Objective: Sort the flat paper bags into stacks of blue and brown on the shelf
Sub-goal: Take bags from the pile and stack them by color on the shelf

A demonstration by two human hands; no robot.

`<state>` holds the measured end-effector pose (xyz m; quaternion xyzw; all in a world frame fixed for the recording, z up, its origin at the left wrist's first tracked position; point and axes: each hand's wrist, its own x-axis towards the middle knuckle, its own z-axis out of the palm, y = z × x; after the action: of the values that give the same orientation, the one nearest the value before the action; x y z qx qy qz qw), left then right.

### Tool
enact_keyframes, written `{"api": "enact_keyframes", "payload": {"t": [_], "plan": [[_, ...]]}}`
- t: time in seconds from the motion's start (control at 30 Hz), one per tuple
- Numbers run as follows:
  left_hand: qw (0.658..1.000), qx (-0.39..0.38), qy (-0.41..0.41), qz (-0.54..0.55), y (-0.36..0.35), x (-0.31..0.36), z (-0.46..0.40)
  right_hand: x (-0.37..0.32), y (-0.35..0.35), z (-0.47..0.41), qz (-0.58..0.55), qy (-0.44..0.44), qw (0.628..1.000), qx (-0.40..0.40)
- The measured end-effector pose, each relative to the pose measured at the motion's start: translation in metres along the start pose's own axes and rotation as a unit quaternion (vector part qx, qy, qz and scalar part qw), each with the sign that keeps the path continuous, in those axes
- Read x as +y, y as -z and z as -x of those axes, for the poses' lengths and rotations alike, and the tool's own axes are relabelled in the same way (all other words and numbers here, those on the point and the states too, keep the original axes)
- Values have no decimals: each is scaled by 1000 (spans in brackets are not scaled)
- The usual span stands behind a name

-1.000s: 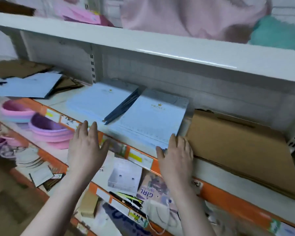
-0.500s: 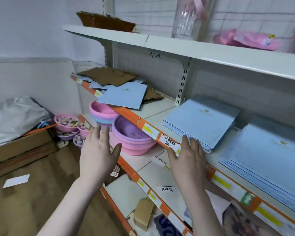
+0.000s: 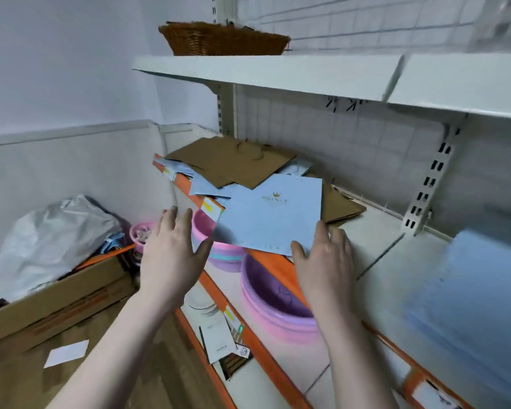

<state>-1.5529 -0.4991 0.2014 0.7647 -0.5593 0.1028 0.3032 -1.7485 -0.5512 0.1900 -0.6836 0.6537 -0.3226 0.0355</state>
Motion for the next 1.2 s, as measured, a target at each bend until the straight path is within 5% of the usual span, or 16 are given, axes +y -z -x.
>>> {"api": "enact_keyframes", "payload": {"t": [0.27, 0.73, 1.03, 1.2], "plan": [[1000, -8, -19, 18, -44, -36, -129, -52, -52, -93, 55, 8, 998, -24], [978, -131, -129, 99, -150, -115, -338, -136, -144, -189, 187, -130, 973, -32], [942, -273, -175, 83, -189, -134, -389, -150, -186, -213, 223, -215, 950, -35], [943, -279, -158, 83, -196, -133, -405, -145, -190, -215, 223, -213, 951, -15]]}}
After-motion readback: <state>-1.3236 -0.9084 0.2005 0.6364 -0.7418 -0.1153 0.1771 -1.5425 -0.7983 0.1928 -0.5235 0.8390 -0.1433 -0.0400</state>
